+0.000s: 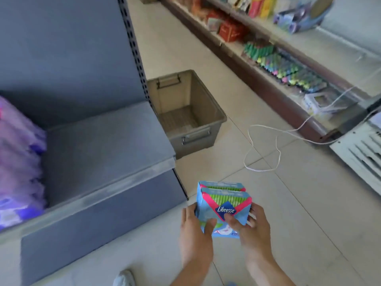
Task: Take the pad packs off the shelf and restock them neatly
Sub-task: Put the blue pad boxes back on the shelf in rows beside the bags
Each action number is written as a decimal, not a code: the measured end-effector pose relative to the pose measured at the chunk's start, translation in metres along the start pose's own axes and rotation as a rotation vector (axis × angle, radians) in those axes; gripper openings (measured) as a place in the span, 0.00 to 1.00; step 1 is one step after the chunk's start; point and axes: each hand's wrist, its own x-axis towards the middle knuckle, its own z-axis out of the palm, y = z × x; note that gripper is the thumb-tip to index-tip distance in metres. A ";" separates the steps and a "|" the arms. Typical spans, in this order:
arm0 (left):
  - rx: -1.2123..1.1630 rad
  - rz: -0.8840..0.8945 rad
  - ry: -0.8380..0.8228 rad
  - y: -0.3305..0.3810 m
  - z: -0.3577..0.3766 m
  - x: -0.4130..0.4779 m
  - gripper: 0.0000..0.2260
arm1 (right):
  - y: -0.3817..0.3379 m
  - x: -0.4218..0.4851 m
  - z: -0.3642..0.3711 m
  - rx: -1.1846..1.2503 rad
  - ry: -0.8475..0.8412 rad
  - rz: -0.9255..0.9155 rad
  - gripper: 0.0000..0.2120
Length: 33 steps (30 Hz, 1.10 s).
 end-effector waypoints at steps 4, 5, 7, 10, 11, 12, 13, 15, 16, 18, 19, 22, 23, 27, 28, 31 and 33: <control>-0.111 0.069 0.201 0.031 -0.073 0.024 0.17 | -0.045 -0.006 0.083 -0.021 -0.157 -0.106 0.40; -0.129 0.086 0.245 0.035 -0.091 0.032 0.18 | -0.053 -0.007 0.103 -0.045 -0.188 -0.134 0.37; -0.143 0.114 0.321 0.038 -0.124 0.049 0.18 | -0.062 -0.006 0.145 -0.107 -0.239 -0.202 0.32; -0.179 0.107 0.404 0.031 -0.166 0.077 0.18 | -0.067 0.002 0.206 -0.183 -0.301 -0.297 0.31; -0.198 0.097 0.425 0.027 -0.177 0.087 0.17 | -0.068 0.005 0.225 -0.202 -0.324 -0.310 0.31; -0.211 0.088 0.439 0.023 -0.187 0.096 0.17 | -0.066 0.007 0.243 -0.219 -0.343 -0.316 0.31; -0.216 0.076 0.451 0.018 -0.196 0.105 0.17 | -0.063 0.010 0.258 -0.240 -0.359 -0.322 0.31; -0.206 0.058 0.468 0.006 -0.210 0.124 0.18 | -0.053 0.016 0.285 -0.275 -0.372 -0.333 0.32; -0.191 0.052 0.474 -0.001 -0.216 0.133 0.18 | -0.047 0.019 0.296 -0.284 -0.377 -0.333 0.32; -0.148 0.048 0.483 -0.014 -0.225 0.149 0.19 | -0.036 0.024 0.317 -0.292 -0.379 -0.336 0.32; -0.132 0.046 0.485 -0.020 -0.229 0.155 0.19 | -0.032 0.026 0.325 -0.292 -0.375 -0.340 0.33; -0.113 0.042 0.487 -0.031 -0.237 0.171 0.18 | -0.024 0.030 0.345 -0.288 -0.359 -0.368 0.33; -0.109 0.049 0.489 -0.032 -0.240 0.175 0.18 | -0.022 0.032 0.350 -0.288 -0.351 -0.381 0.33; -0.068 0.035 0.483 -0.037 -0.252 0.184 0.24 | -0.019 0.040 0.369 -0.283 -0.347 -0.413 0.31; -0.045 0.018 0.486 -0.038 -0.254 0.182 0.26 | -0.020 0.041 0.376 -0.280 -0.352 -0.421 0.31; 0.057 -0.001 0.517 -0.041 -0.259 0.170 0.26 | -0.020 0.047 0.400 -0.286 -0.357 -0.450 0.32; 0.126 0.070 0.506 -0.045 -0.262 0.160 0.23 | -0.021 0.052 0.419 -0.301 -0.353 -0.472 0.32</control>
